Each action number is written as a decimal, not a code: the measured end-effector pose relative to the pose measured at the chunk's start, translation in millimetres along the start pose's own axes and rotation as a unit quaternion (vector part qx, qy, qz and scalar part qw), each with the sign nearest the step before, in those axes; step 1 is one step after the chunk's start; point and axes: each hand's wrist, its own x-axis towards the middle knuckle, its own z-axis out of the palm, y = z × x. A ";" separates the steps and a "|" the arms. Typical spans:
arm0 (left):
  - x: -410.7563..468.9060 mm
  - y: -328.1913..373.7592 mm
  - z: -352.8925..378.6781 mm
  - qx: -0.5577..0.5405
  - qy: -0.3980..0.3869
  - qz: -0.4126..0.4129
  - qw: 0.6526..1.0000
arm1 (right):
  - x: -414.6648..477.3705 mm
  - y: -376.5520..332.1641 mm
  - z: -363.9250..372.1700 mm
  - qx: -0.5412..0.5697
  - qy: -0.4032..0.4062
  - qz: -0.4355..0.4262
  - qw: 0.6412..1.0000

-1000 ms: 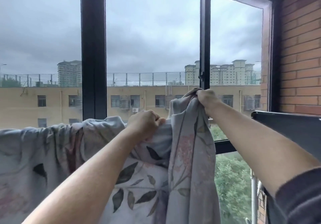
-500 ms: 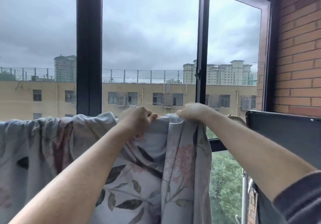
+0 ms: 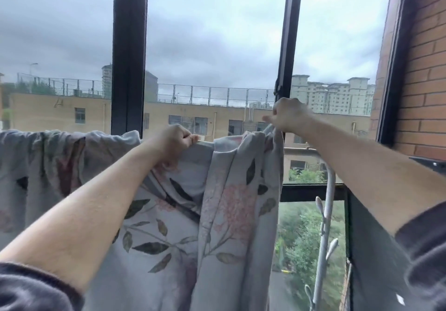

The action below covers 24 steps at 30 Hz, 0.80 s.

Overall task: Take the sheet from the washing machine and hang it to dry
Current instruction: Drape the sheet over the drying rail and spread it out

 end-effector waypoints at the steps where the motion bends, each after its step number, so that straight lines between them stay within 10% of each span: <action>1: -1.0 4.0 2.0 0.028 0.005 -0.003 1.000 | -7.5 -1.6 6.0 0.024 -0.062 0.023 0.998; 5: 4.0 23.2 13.8 0.155 0.047 -0.031 0.986 | -25.8 -11.1 32.7 0.220 -0.175 0.103 0.954; 12: 6.4 48.3 45.8 0.179 0.121 -0.016 0.976 | -5.8 11.2 34.8 0.295 -0.033 0.040 0.954; 18: 3.9 42.2 48.6 0.208 0.154 -0.012 0.966 | 21.7 88.5 12.7 0.160 0.087 0.143 0.973; 21: 7.1 47.1 53.6 0.207 0.151 -0.012 0.967 | 5.3 81.9 43.7 -0.009 -0.014 0.087 0.996; 24: 9.3 50.3 58.7 0.210 0.165 -0.010 0.964 | -4.1 61.8 66.0 0.049 -0.014 -0.039 0.998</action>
